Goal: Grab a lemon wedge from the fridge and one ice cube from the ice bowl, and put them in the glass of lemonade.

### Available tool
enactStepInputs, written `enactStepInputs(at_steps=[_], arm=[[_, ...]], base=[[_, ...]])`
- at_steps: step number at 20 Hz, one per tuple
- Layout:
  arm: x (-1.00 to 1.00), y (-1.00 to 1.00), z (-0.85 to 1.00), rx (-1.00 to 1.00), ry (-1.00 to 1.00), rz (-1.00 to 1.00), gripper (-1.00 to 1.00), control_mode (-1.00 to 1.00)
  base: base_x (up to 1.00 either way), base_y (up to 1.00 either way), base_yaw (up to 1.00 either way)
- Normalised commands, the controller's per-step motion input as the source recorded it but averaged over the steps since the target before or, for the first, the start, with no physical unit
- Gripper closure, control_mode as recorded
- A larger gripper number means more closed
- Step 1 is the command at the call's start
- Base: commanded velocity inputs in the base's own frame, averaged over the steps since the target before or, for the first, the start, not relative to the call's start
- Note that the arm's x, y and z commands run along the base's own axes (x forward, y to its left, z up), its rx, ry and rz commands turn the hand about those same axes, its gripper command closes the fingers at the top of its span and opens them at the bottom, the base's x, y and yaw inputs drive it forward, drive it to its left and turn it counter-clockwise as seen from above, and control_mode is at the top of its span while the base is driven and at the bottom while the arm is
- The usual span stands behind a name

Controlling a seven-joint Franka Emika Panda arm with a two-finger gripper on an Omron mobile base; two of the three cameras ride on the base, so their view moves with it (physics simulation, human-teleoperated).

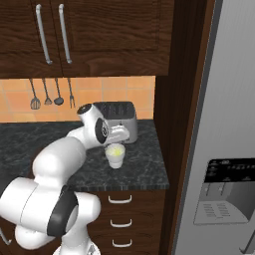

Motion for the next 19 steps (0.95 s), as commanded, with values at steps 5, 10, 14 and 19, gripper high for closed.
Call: enactStepInputs(at_steps=[5, 10, 14, 19], arm=[[-0.39, -0.14, 0.5, 0.0, -0.1, -0.03, -1.0, -1.0], [-0.81, 0.08, 0.28, -0.01, -0.08, -0.01, -1.0, -1.0], [-0.96, 0.14, 0.45, -0.04, -0.24, 0.0, -1.0, -1.0], [-0.94, 0.18, 0.59, -0.04, -0.35, 0.0, -1.0, -1.0]], base=[[0.0, 0.0, 0.0], [0.0, 0.0, 0.0], [0.0, 0.0, 0.0], [0.0, 0.0, 0.0]])
